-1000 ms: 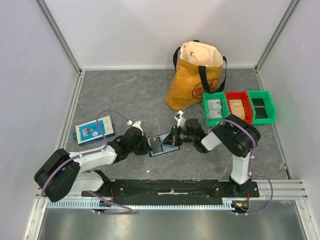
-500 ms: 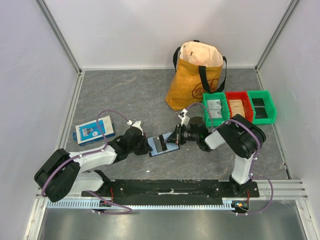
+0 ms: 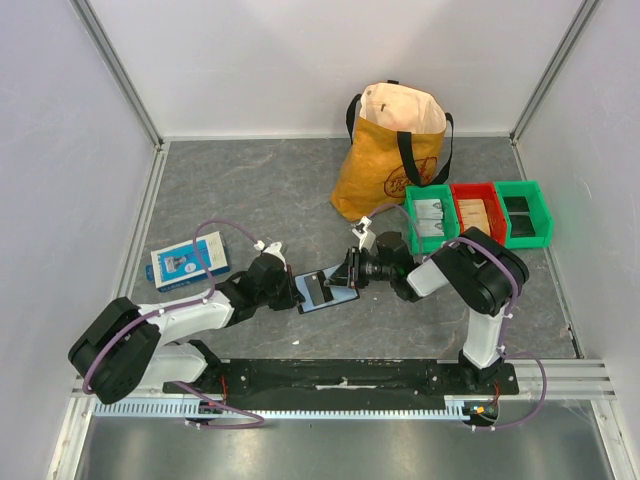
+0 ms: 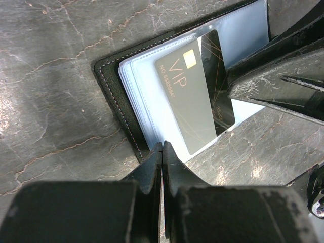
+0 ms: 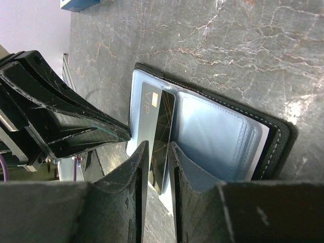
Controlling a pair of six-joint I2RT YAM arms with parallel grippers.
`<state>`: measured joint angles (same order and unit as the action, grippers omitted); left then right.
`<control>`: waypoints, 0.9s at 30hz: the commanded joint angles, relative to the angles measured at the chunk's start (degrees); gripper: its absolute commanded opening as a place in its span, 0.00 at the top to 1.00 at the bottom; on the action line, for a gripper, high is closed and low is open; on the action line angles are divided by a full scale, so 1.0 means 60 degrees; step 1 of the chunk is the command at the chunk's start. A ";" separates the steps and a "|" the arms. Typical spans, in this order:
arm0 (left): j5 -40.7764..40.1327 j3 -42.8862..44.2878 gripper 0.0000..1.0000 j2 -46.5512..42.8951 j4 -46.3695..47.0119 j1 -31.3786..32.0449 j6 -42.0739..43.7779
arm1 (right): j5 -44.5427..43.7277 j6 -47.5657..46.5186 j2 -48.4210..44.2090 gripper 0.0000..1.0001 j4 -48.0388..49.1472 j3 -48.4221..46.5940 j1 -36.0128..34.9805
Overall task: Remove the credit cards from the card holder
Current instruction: Remove the credit card from the card holder.
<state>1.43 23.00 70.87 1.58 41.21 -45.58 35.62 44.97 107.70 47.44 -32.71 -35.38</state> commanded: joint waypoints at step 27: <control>-0.0341 0.1660 0.98 0.1151 -0.0835 -0.0130 0.0449 | -0.0457 -0.0962 -0.0108 0.71 -0.1461 -0.0320 -0.0110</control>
<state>0.47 32.12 74.89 -3.57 40.86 -44.93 35.24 41.52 107.57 43.24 -34.87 -35.86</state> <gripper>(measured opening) 0.026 0.293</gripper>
